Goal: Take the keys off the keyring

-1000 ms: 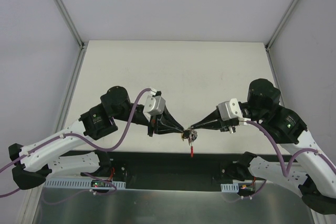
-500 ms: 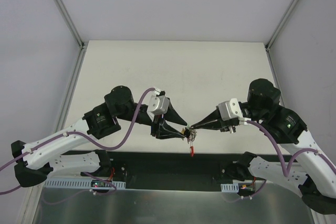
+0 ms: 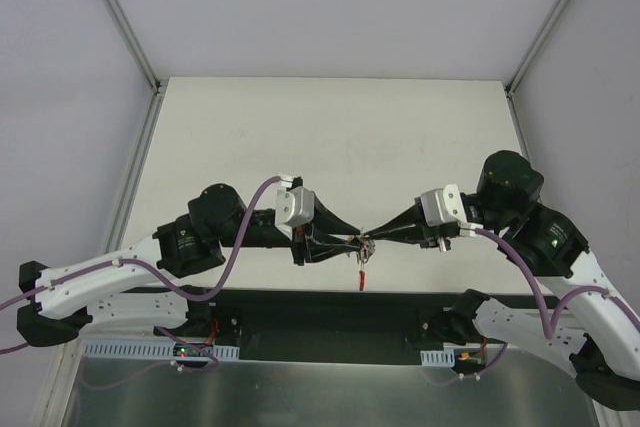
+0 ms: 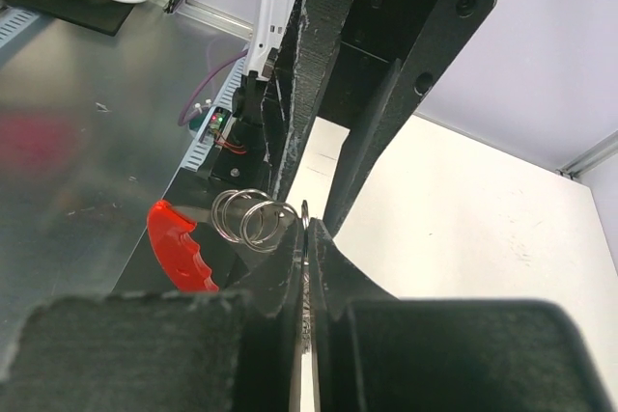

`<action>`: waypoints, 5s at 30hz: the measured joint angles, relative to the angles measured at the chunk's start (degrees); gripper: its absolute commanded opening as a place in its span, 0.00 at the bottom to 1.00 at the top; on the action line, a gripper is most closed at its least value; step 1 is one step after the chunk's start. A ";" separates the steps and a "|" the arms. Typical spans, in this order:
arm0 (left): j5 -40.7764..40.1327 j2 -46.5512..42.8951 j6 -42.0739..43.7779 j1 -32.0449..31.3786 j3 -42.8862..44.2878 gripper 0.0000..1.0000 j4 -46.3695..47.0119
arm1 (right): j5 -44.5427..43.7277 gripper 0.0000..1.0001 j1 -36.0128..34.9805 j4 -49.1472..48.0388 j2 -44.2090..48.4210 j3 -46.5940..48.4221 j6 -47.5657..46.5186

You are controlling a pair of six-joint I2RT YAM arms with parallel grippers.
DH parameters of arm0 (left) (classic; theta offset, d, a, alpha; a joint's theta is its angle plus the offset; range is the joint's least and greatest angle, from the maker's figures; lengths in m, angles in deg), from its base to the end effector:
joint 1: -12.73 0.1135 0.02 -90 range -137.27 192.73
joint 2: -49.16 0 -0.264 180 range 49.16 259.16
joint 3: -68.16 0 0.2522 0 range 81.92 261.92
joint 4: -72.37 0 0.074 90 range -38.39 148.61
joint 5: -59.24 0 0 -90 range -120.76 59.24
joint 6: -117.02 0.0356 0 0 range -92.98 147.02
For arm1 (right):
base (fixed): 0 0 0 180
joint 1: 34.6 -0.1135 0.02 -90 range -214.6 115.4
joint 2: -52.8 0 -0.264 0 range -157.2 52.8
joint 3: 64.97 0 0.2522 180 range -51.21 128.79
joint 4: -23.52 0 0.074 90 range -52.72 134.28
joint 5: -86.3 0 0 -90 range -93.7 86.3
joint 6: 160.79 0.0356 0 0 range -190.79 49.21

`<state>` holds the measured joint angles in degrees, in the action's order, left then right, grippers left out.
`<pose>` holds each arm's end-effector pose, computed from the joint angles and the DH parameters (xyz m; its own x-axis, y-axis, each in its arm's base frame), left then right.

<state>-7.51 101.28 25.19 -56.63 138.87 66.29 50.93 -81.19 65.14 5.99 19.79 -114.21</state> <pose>0.0577 -0.1932 0.4254 0.0445 -0.2014 -0.9785 0.9976 -0.0432 0.0543 0.0700 0.1163 0.4550 0.6415 0.0991 -0.7607 -0.7419 -0.1724 -0.6480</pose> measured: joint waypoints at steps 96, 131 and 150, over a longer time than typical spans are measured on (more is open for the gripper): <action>-24.81 -1.25 8.39 -10.78 -1.29 0.38 1.77 | -0.15 0.01 1.84 -5.81 0.79 -2.21 3.41; -25.24 -2.05 8.79 -11.32 -2.58 0.16 4.24 | 0.26 0.01 2.03 -6.29 1.38 -2.60 3.45; -24.76 -1.55 9.16 -11.30 -2.58 0.22 3.41 | 1.81 0.01 2.32 -6.62 1.44 -2.89 3.80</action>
<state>-32.27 99.73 34.35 -67.93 136.29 69.70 52.74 -78.87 58.52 7.43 16.90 -110.40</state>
